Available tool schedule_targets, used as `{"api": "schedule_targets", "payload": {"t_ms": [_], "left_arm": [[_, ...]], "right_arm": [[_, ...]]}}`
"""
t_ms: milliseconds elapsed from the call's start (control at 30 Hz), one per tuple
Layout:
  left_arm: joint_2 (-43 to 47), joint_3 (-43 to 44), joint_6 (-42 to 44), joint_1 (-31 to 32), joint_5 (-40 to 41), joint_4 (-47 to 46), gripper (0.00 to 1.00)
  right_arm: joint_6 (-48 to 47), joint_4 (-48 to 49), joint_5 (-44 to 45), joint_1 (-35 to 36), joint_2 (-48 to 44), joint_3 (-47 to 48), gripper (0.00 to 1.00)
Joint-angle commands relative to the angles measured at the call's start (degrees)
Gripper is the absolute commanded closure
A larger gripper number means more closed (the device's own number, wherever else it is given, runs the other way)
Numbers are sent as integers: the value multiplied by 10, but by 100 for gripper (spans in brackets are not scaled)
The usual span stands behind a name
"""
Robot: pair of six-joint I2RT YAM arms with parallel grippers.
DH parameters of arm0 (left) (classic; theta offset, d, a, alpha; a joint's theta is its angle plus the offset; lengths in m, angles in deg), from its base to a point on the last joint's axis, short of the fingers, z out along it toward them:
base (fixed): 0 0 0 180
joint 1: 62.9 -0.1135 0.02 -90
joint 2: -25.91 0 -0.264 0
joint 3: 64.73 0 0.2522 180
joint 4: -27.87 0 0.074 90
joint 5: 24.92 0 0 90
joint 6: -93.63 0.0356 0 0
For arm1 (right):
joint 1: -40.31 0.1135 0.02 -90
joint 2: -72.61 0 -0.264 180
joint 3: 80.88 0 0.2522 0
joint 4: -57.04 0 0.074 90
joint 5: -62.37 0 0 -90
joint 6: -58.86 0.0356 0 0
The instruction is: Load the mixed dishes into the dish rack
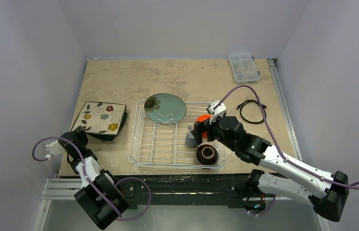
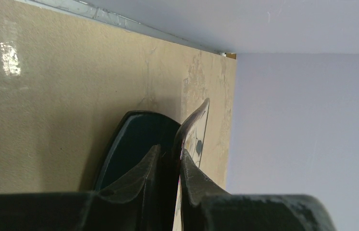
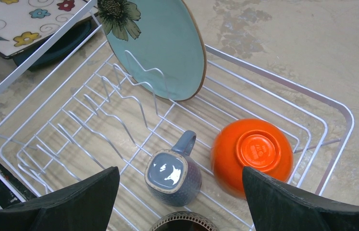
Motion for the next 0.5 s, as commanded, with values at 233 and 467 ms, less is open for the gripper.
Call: {"api": "schedule_targets", "payload": {"t_ms": [233, 467], "left_arm": [[36, 55, -187, -3, -48, -147, 100], [23, 115, -201, 8, -90, -178, 100]], "right_arm": [[6, 10, -6, -1, 2, 31, 1], [10, 18, -12, -1, 12, 36, 1]]}}
